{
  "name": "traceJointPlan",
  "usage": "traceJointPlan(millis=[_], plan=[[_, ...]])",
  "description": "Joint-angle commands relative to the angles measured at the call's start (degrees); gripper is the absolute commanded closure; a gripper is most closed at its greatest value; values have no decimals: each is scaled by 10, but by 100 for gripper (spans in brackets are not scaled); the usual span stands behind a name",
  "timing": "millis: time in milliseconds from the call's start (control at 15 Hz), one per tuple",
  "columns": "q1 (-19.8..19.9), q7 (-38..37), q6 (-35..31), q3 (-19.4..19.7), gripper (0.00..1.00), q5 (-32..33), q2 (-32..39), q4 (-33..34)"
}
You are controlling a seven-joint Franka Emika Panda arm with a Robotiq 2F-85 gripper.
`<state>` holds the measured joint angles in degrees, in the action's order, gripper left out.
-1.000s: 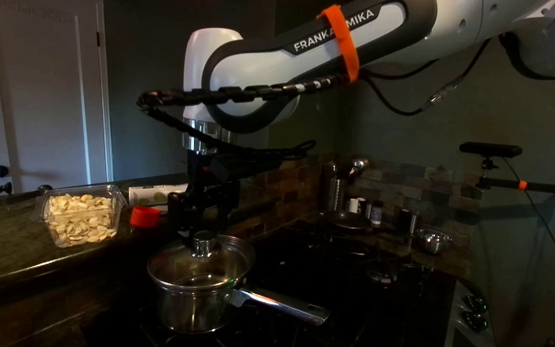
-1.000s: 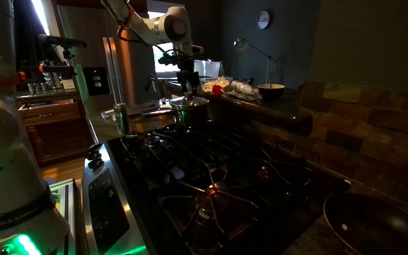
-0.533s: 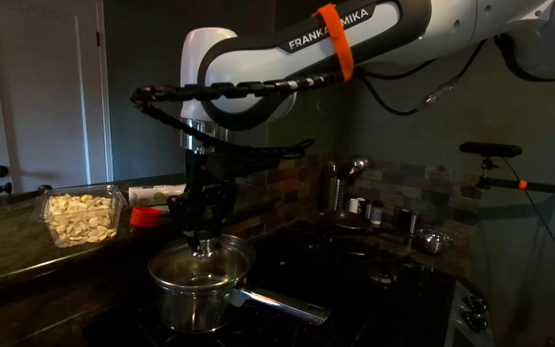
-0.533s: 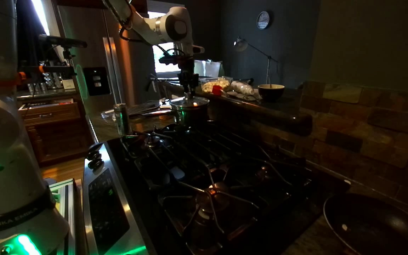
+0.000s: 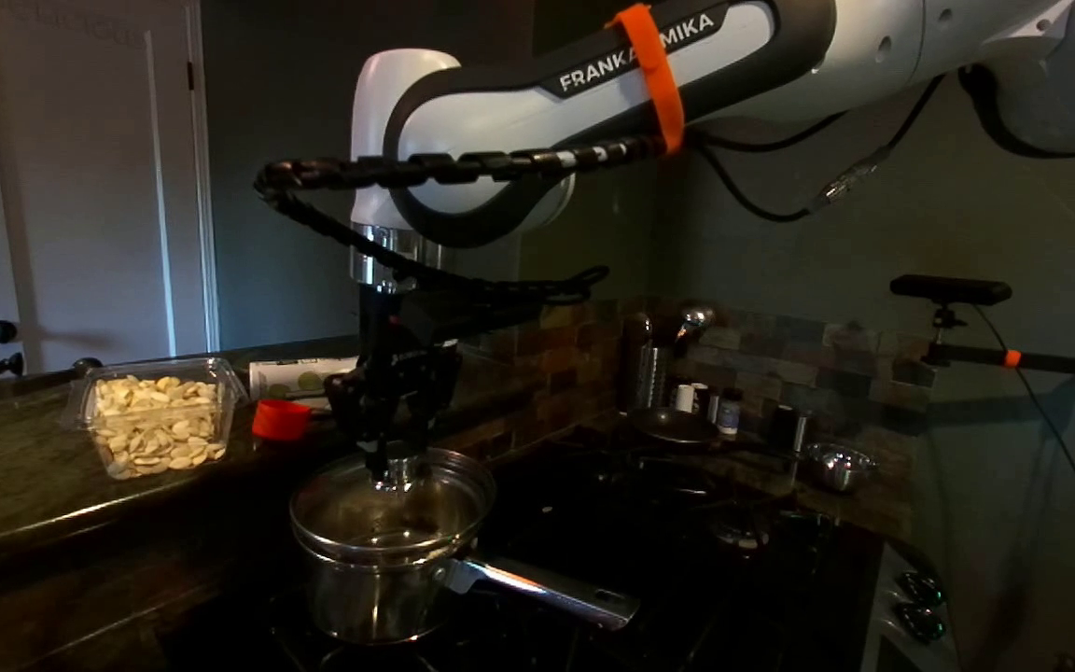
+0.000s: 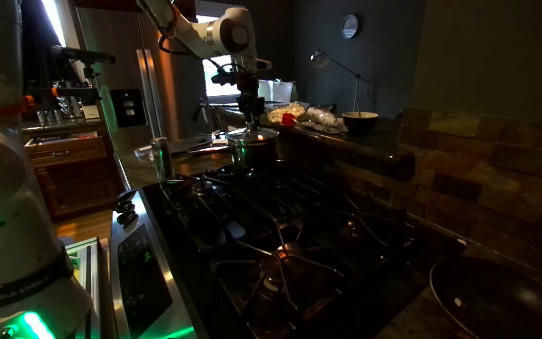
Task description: Remove the glass lid from the pot, put it on the stove and move the pot to the top right stove plate
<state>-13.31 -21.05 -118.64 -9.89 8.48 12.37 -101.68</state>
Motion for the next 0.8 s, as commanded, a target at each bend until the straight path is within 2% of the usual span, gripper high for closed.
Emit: traceJointPlan(millis=[0,400,733], plan=[[-1,2,24,10,77,1,-15,22],[6,32,27,14,77,-8,-8,67],[-19,77,40,-8,77,6,-8,69]])
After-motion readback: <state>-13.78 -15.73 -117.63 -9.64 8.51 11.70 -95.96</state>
